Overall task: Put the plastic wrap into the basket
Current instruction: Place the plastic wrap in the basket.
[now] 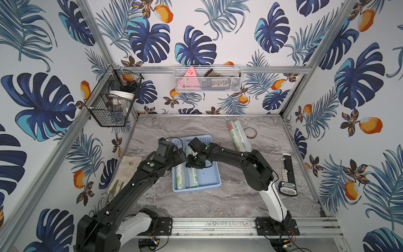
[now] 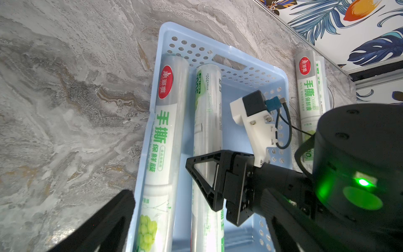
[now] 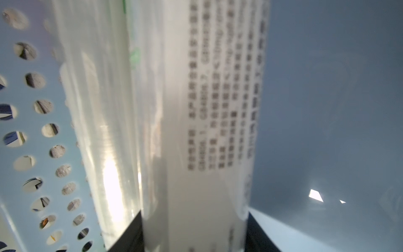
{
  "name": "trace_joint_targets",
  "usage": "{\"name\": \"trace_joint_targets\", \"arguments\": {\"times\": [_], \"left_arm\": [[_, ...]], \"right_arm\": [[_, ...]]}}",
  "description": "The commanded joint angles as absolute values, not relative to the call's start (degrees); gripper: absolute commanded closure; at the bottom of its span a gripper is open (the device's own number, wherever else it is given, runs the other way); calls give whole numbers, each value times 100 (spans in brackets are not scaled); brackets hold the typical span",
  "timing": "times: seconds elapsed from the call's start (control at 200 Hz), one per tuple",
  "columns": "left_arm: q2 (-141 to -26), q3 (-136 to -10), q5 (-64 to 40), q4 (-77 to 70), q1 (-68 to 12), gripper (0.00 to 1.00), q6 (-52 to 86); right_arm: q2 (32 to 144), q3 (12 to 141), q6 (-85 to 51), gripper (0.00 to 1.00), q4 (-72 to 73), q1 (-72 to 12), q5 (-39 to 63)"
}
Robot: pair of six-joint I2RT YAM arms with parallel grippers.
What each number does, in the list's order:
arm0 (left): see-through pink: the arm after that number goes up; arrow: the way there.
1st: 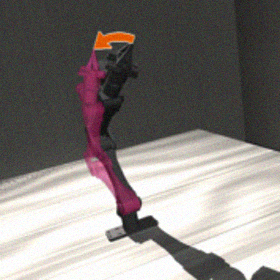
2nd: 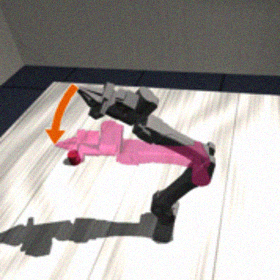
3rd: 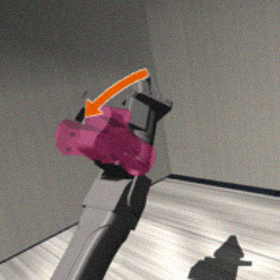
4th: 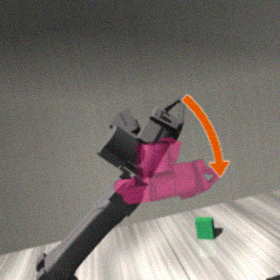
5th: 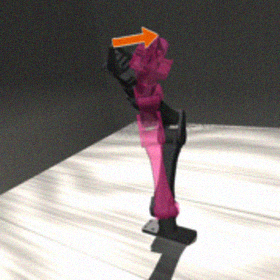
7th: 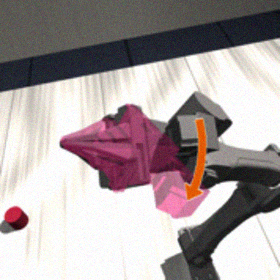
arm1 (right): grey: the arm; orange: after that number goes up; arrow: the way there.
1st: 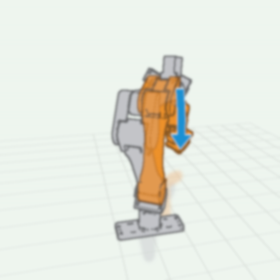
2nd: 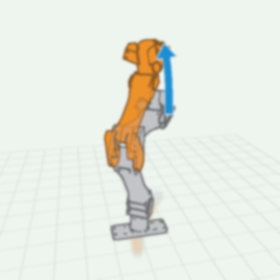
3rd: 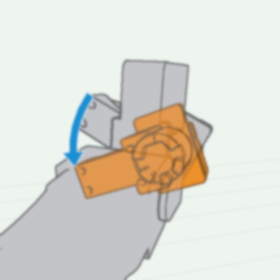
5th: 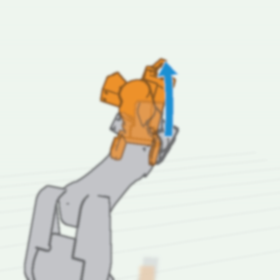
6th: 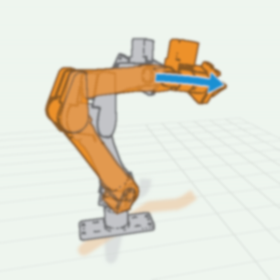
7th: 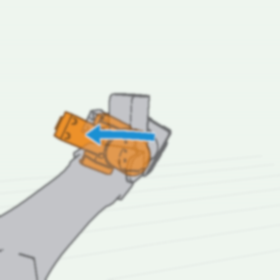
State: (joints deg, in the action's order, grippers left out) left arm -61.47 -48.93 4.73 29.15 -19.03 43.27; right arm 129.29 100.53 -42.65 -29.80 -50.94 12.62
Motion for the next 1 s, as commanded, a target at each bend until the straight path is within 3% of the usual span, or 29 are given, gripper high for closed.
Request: {"name": "trace_joint_targets", "arguments": {"times": [0.0, 0.996], "left_arm": [[-6152, -4887, 456, 2786, -1889, 1, 4212], [-6135, -4912, 483, 2837, -1890, 1, 4209]], "right_arm": [[12937, 10057, -4323, 54, -2760, -5102, 1335], [12744, 9923, -4515, 41, -2577, -5080, 1450]]}}
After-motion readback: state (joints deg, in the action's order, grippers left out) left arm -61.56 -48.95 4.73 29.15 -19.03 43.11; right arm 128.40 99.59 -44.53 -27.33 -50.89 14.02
